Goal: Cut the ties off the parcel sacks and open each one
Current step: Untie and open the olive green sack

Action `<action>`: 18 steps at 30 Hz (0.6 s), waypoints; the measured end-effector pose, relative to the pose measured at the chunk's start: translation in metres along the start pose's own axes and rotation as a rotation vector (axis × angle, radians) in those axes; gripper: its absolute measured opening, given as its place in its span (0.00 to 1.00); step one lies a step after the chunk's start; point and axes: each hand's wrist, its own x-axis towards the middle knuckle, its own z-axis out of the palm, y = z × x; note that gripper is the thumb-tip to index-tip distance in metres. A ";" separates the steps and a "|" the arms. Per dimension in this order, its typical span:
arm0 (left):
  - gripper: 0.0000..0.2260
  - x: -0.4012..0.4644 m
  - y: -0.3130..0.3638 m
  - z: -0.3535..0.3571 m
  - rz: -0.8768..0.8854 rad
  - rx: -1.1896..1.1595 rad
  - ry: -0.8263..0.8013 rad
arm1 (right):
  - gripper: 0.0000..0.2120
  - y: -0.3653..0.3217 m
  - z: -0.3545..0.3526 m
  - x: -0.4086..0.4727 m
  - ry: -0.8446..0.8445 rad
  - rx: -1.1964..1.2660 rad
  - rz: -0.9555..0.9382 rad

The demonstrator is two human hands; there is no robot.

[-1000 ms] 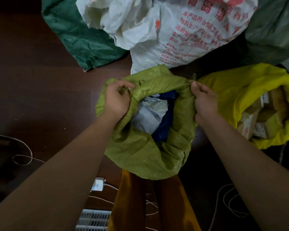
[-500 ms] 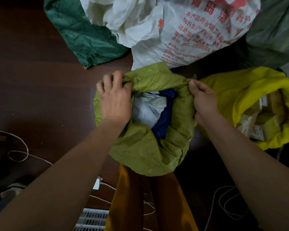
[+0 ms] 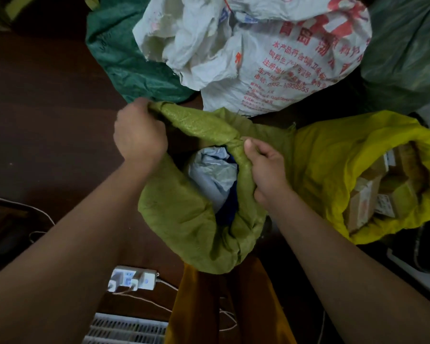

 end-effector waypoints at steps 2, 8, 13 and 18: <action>0.15 0.004 -0.011 -0.004 -0.043 -0.146 -0.013 | 0.05 0.002 0.009 -0.007 -0.042 0.048 0.033; 0.08 -0.003 -0.020 0.016 -0.114 -0.564 -0.214 | 0.05 0.008 -0.003 0.004 0.005 0.082 0.079; 0.10 -0.025 -0.014 0.037 -0.085 -0.640 -0.362 | 0.04 0.007 -0.042 0.030 0.139 -0.068 -0.018; 0.12 -0.028 -0.014 0.045 -0.369 -0.677 -0.536 | 0.06 -0.007 -0.060 0.051 0.165 -0.177 -0.074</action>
